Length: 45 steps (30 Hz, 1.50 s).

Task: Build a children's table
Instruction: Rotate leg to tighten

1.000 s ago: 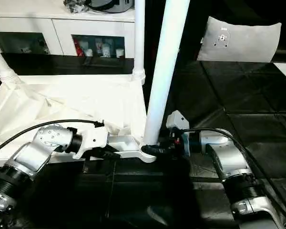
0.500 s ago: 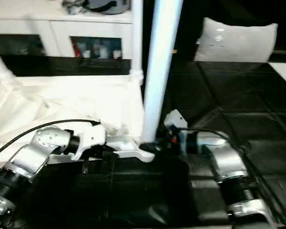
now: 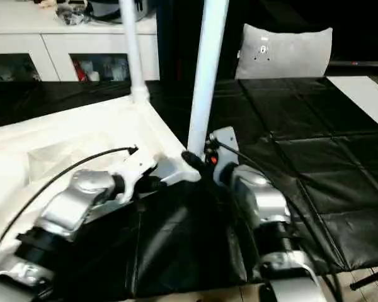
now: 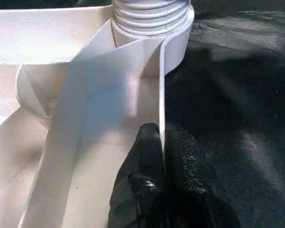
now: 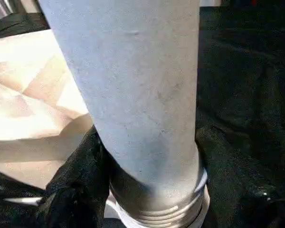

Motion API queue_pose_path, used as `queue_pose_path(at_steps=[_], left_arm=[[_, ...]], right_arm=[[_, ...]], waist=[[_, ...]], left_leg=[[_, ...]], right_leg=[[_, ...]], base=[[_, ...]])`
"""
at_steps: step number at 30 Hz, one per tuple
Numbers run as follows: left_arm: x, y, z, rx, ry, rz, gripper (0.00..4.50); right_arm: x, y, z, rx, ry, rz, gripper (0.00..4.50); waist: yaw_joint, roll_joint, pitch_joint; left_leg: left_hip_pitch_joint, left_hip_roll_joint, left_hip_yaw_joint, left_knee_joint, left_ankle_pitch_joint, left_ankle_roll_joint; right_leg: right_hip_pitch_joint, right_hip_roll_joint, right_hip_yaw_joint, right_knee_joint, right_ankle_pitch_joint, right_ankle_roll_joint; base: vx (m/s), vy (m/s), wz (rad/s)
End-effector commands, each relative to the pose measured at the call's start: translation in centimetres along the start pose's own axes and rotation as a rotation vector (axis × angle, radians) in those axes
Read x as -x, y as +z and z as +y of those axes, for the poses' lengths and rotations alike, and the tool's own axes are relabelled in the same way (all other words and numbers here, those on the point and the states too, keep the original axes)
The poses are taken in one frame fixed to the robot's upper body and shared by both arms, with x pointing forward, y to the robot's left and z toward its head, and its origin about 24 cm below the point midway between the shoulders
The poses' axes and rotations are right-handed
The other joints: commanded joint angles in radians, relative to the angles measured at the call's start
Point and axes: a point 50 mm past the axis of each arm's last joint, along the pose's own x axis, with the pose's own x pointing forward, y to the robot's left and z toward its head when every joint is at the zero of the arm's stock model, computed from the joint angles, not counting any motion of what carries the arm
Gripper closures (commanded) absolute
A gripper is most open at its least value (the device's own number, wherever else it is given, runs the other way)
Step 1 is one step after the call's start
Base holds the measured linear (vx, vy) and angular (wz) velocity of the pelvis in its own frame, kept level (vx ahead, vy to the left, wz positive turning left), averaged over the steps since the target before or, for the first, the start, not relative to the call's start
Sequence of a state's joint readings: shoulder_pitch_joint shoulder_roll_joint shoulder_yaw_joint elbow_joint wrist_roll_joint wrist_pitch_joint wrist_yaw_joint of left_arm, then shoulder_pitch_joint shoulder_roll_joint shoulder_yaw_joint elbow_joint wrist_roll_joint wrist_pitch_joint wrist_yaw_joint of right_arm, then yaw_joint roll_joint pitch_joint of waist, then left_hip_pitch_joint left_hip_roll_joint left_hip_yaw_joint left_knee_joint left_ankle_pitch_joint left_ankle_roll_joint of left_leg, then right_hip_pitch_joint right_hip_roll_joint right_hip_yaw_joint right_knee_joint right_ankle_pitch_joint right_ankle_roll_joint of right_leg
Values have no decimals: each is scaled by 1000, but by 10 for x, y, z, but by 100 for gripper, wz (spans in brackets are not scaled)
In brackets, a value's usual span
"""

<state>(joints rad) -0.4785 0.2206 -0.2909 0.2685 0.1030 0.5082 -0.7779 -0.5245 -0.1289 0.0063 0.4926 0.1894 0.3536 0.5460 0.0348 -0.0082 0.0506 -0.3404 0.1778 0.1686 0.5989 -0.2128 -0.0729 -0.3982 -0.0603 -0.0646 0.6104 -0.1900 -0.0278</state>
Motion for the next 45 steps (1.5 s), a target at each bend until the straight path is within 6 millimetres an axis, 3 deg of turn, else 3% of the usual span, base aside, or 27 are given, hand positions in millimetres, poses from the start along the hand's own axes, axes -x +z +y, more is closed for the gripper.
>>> queue_pose_path(at_steps=[1,3,8,17,20,25,33,37,38,43,44,45], left_arm=[[-10,29,-17,-58,-64,-112,450],[-8,26,-13,-69,-43,-97,450],[-3,16,0,-113,-11,-51,450],[8,4,7,-248,-155,-20,450],[15,-1,5,-294,-257,-2,450],[20,-7,4,-383,-344,31,450],[25,-11,-4,-458,-484,44,450],[25,-11,-5,-469,-502,43,450],[25,-11,-5,-472,-507,43,450],[25,-11,-5,-479,-518,47,450],[26,-12,-5,-481,-520,48,450],[26,-12,-5,-481,-521,50,450]], right_arm=[[-8,-19,14,-40,46,79,137],[-4,-18,11,-30,47,66,118],[9,-13,4,14,109,7,75],[45,-2,-18,177,272,2,3],[57,4,-27,227,342,35,3],[69,5,-33,343,413,109,3],[72,5,-21,366,596,141,3],[68,1,-17,342,617,141,20],[68,1,-17,333,621,139,48],[68,-2,-17,303,644,162,68],[68,-2,-17,303,647,164,100],[68,-2,-17,299,648,167,100]], waist=[[8,-8,-54],[11,-7,-57],[26,-9,-62],[33,-4,-58],[35,-4,-59],[56,-6,-60],[65,-7,-61],[70,-11,-61],[72,-9,-60],[75,-8,-62],[75,-9,-63],[75,-9,-62]], left_leg=[[-11,44,-16,-75,-152,47],[-11,44,-13,-73,-130,57],[-18,44,-11,-67,-66,86],[-20,43,-12,-69,-108,86],[-17,46,-12,-69,-105,90],[-12,50,-10,-67,-84,101],[-12,54,-9,-66,-89,96],[-12,54,-9,-67,-87,88],[-11,54,-9,-68,-90,86],[-13,54,-9,-67,-79,84],[-13,53,-9,-66,-75,84],[-13,53,-9,-67,-75,85]], right_leg=[[44,-83,51,-93,-345,-145],[47,-83,53,-86,-278,-173],[53,-83,52,-77,-186,-184],[55,-83,48,-84,-243,-168],[55,-83,49,-81,-233,-179],[51,-84,48,-75,-194,-197],[52,-86,49,-71,-190,-204],[52,-86,49,-70,-196,-202],[51,-87,49,-72,-206,-199],[53,-85,49,-69,-187,-198],[54,-85,49,-67,-177,-199],[53,-85,48,-68,-178,-199]], base=[[0,0,0],[0,0,0],[0,0,0],[0,0,0],[0,0,0],[0,0,0],[0,0,0],[0,0,0],[0,0,0],[0,0,0],[0,0,0],[0,0,0]])
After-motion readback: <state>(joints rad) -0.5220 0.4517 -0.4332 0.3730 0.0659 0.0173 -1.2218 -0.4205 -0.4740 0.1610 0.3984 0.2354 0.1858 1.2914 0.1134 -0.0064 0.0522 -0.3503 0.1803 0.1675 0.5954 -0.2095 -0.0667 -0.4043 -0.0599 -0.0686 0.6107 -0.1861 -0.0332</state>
